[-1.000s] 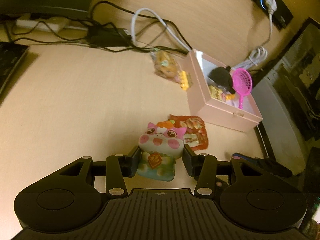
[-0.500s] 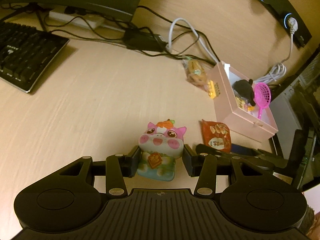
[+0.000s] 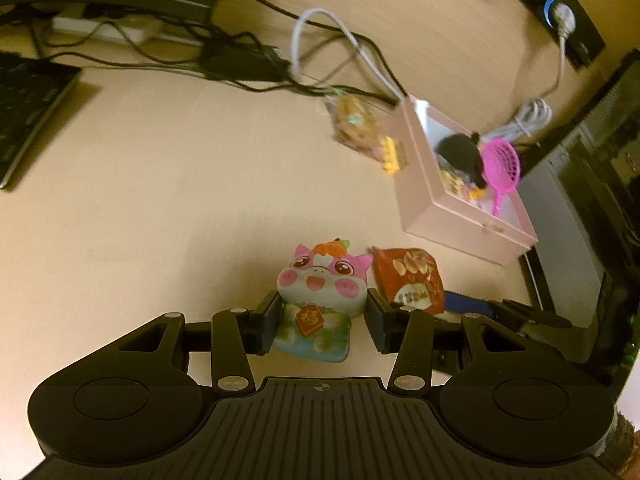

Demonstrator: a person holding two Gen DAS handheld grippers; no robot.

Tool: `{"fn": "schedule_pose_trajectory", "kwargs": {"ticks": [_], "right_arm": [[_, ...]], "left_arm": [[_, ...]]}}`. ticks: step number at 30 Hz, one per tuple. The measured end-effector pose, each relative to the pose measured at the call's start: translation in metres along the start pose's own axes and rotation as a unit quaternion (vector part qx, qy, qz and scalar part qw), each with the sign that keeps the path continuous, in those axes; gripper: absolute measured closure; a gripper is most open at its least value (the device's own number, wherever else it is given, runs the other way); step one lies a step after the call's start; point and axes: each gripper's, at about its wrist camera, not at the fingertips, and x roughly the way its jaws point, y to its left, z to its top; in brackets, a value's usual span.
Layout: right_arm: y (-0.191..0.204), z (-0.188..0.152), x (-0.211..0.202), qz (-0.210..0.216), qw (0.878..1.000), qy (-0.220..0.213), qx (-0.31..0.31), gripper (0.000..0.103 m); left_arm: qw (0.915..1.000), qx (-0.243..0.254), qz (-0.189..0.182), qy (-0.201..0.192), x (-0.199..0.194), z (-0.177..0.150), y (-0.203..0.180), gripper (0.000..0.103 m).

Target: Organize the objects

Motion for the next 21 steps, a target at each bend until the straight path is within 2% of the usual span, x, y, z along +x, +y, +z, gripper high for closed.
{"fn": "schedule_pose_trajectory", "kwargs": {"ticks": [8,19,20,21], "right_arm": [[-0.022,-0.017,-0.034,-0.021,1.0,-0.005,0.011,0.027],[-0.027,-0.024,-0.078,-0.045,0.998,-0.031,0.001,0.027],[-0.027,-0.023,-0.08,-0.046,0.998,-0.034,0.002,0.03],[-0.027,-0.023,-0.083,-0.045,0.998,-0.037,0.002,0.048]], "left_arm": [[0.999,0.033,-0.02,0.024,0.018,-0.001,-0.027,0.053],[0.9966,0.063,-0.031,0.043,0.027,-0.006,-0.049,0.053],[0.9964,0.065,-0.032,0.044,0.027,-0.007,-0.05,0.053],[0.9963,0.066,-0.033,0.045,0.028,-0.007,-0.05,0.053]]}}
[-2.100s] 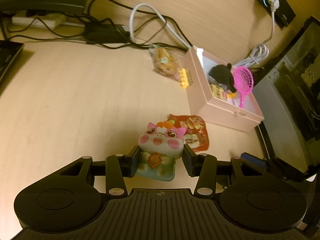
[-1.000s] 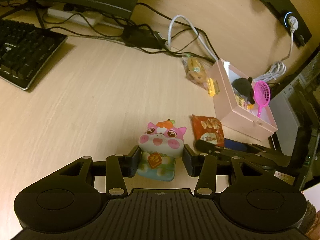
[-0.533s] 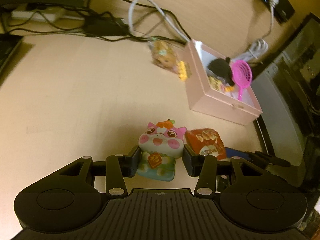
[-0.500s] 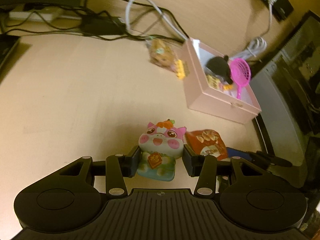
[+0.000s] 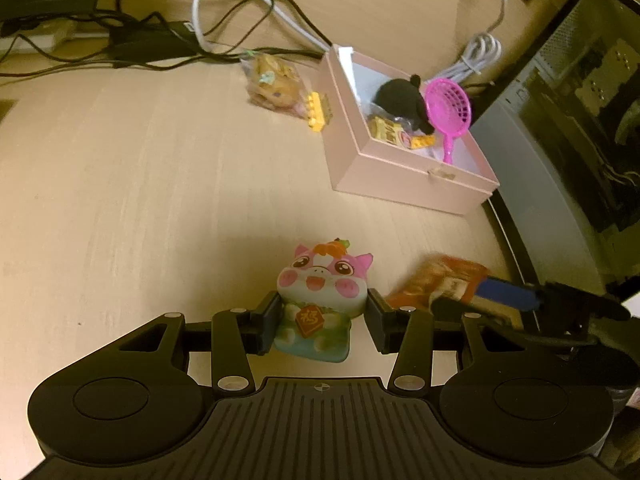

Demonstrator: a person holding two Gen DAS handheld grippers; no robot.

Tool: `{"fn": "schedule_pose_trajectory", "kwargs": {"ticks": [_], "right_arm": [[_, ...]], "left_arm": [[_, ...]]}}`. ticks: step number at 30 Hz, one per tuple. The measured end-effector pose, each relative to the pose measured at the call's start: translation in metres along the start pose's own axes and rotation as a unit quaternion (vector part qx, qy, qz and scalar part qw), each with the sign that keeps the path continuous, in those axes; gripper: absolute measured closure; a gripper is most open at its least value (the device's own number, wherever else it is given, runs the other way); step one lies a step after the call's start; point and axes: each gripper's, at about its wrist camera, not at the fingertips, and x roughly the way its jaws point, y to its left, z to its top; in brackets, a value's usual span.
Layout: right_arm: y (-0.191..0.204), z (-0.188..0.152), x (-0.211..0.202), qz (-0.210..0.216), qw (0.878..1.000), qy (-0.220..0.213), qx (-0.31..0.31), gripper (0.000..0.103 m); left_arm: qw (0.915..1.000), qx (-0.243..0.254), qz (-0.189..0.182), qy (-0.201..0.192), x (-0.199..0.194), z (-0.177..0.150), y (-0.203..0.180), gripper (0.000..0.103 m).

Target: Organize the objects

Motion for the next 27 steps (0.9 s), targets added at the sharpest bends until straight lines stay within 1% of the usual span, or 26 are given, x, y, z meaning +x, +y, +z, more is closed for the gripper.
{"fn": "schedule_pose_trajectory", "kwargs": {"ticks": [1,2,5,11,13,14,15,17,18,20,22,27], "right_arm": [[0.0,0.001,-0.002,0.001,1.0,0.0,0.0,0.053],[0.0,0.002,-0.002,0.001,1.0,0.006,0.0,0.054],[-0.001,0.005,-0.002,-0.004,1.0,0.003,0.0,0.054],[-0.004,-0.002,0.004,-0.011,1.0,0.016,-0.005,0.054],[-0.004,-0.004,0.005,-0.013,1.0,0.018,-0.005,0.052],[-0.004,-0.005,0.005,-0.013,1.0,0.019,-0.006,0.045],[-0.003,-0.006,0.006,-0.015,1.0,0.018,-0.009,0.03],[-0.003,-0.007,0.005,-0.021,1.0,0.013,-0.015,0.012],[-0.003,-0.007,0.004,-0.023,1.0,0.007,-0.016,0.007],[-0.005,-0.006,0.003,-0.026,1.0,0.0,-0.013,0.003],[-0.009,-0.006,0.004,-0.025,1.0,0.0,-0.002,0.002],[-0.017,-0.003,0.026,-0.022,0.998,0.027,0.052,0.002]], "left_arm": [[1.0,0.001,-0.001,0.0,0.0,0.0,-0.001,0.053],[1.0,0.001,-0.002,0.0,-0.001,-0.001,-0.002,0.053],[1.0,0.002,-0.005,-0.001,-0.001,-0.001,-0.002,0.053],[1.0,-0.007,-0.003,-0.005,-0.004,-0.001,0.0,0.053],[0.9999,-0.01,-0.002,-0.007,-0.005,0.0,0.001,0.053],[0.9999,-0.011,-0.002,-0.007,-0.006,0.0,0.002,0.053],[0.9999,-0.01,-0.001,-0.009,-0.007,0.0,0.002,0.053],[0.9998,-0.008,0.0,-0.016,-0.011,0.001,0.002,0.053],[0.9998,-0.007,0.002,-0.019,-0.013,0.001,0.002,0.053],[0.9997,-0.007,0.006,-0.024,-0.015,0.001,0.003,0.053],[0.9997,-0.008,0.009,-0.023,-0.016,0.001,0.006,0.053],[0.9996,-0.014,0.013,-0.019,-0.016,-0.002,0.012,0.053]]}}
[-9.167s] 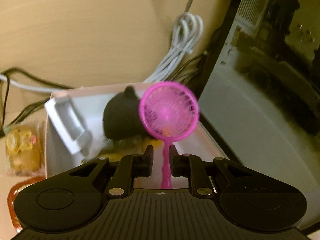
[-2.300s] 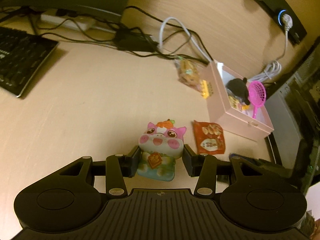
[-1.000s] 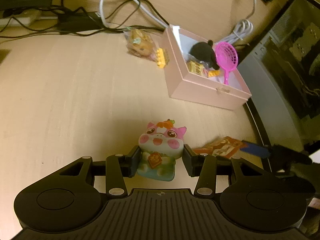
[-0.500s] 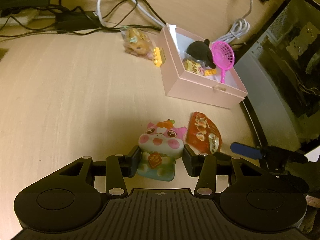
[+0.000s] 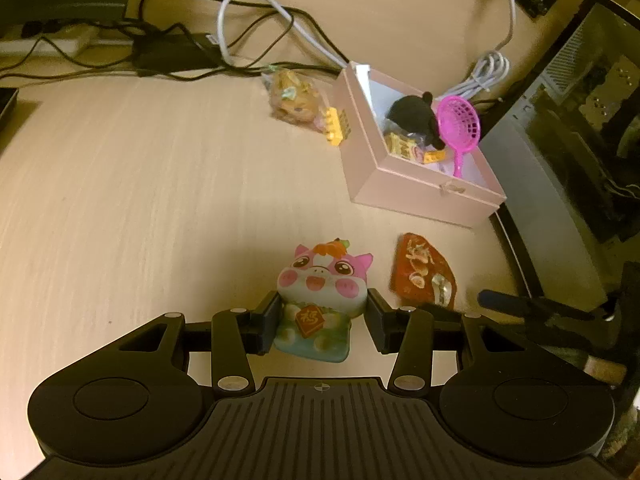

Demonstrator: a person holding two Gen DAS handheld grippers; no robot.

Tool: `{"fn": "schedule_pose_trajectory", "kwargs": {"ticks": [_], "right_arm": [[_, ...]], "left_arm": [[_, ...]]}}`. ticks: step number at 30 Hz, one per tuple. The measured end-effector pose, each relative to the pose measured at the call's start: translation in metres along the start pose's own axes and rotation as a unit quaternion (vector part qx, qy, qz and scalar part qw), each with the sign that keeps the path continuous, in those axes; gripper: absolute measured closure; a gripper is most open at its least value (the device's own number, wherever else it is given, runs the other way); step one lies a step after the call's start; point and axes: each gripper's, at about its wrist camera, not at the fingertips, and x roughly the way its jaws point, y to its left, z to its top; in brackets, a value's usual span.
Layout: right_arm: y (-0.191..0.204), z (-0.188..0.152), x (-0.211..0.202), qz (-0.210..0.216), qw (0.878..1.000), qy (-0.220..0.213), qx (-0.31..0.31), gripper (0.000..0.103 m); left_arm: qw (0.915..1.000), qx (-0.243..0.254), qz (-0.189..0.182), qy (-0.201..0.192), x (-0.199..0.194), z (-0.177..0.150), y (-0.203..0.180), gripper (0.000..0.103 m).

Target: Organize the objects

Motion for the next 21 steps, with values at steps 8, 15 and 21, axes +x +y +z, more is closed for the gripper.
{"fn": "schedule_pose_trajectory", "kwargs": {"ticks": [8,15,21], "right_arm": [[0.0,0.01,0.033,0.0,0.995,0.039,0.088,0.0],[0.013,0.02,0.044,-0.039,0.997,0.035,0.061,0.022],[0.015,0.023,0.04,-0.035,0.998,0.041,0.038,0.027]], "left_arm": [[1.0,-0.008,0.005,0.001,-0.002,0.001,0.011,0.053],[0.9999,-0.01,0.004,0.0,-0.003,0.002,0.014,0.053],[1.0,-0.007,-0.002,0.007,0.004,0.002,0.009,0.053]]}}
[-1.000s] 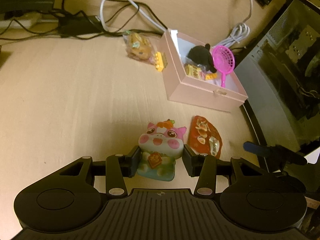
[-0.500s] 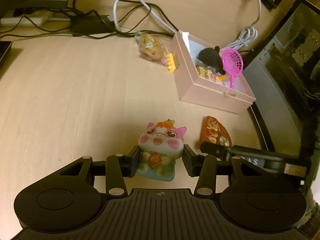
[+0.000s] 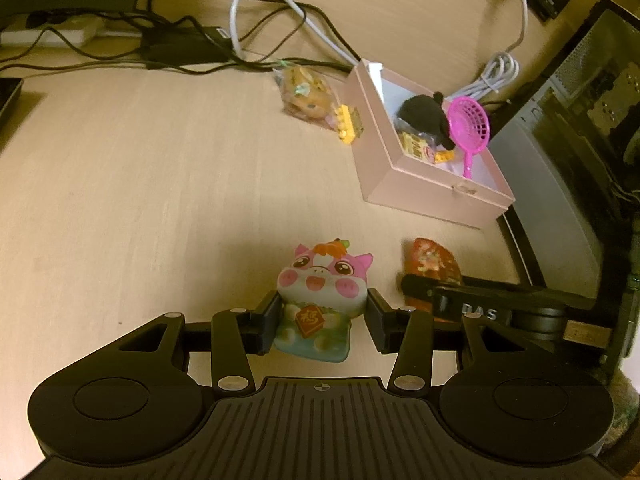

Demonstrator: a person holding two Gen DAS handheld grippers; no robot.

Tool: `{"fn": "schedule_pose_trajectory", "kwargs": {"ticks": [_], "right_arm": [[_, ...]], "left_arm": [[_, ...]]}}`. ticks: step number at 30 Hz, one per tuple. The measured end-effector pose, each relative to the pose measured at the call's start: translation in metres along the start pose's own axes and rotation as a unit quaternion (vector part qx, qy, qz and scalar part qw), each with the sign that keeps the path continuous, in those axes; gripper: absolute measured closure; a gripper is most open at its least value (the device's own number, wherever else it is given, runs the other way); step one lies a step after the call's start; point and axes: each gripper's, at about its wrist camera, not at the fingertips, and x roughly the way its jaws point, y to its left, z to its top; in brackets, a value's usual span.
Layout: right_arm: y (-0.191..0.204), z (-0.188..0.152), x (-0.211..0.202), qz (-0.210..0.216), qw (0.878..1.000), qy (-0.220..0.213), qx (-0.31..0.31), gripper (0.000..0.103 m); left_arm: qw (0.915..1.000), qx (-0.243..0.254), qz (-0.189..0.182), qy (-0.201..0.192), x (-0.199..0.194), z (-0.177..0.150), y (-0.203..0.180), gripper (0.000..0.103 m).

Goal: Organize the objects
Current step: 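Lower the cat figurine into the pink box with the left tool while the right holds the packet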

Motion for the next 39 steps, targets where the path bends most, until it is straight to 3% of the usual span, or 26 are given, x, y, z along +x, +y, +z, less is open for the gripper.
{"fn": "schedule_pose_trajectory", "kwargs": {"ticks": [9,14,21,26,34,36,39], "right_arm": [[-0.013,-0.011,-0.044,-0.008,0.999,-0.036,-0.034,0.028],[-0.019,-0.018,-0.076,-0.014,0.995,-0.073,-0.064,0.028],[-0.028,-0.026,-0.101,-0.025,0.992,-0.105,-0.072,0.028],[-0.038,-0.031,-0.099,-0.036,0.991,-0.109,-0.072,0.028],[-0.056,-0.034,-0.089,-0.043,0.992,-0.112,-0.049,0.028],[-0.059,-0.034,-0.087,-0.044,0.992,-0.113,-0.044,0.028],[-0.063,-0.034,-0.085,-0.049,0.992,-0.113,-0.041,0.028]], "left_arm": [[0.999,0.028,-0.027,0.024,0.021,-0.001,-0.028,0.053],[0.9977,0.049,-0.043,0.017,0.029,0.006,-0.049,0.053],[0.9928,0.09,-0.069,-0.038,0.029,0.048,-0.087,0.053],[0.982,0.141,-0.077,-0.098,0.034,0.091,-0.126,0.053],[0.9689,0.161,-0.082,-0.169,0.067,0.136,-0.165,0.052],[0.9668,0.188,-0.069,-0.159,0.09,0.133,-0.171,0.052],[0.9642,0.243,-0.034,-0.101,0.128,0.125,-0.179,0.052]]}}
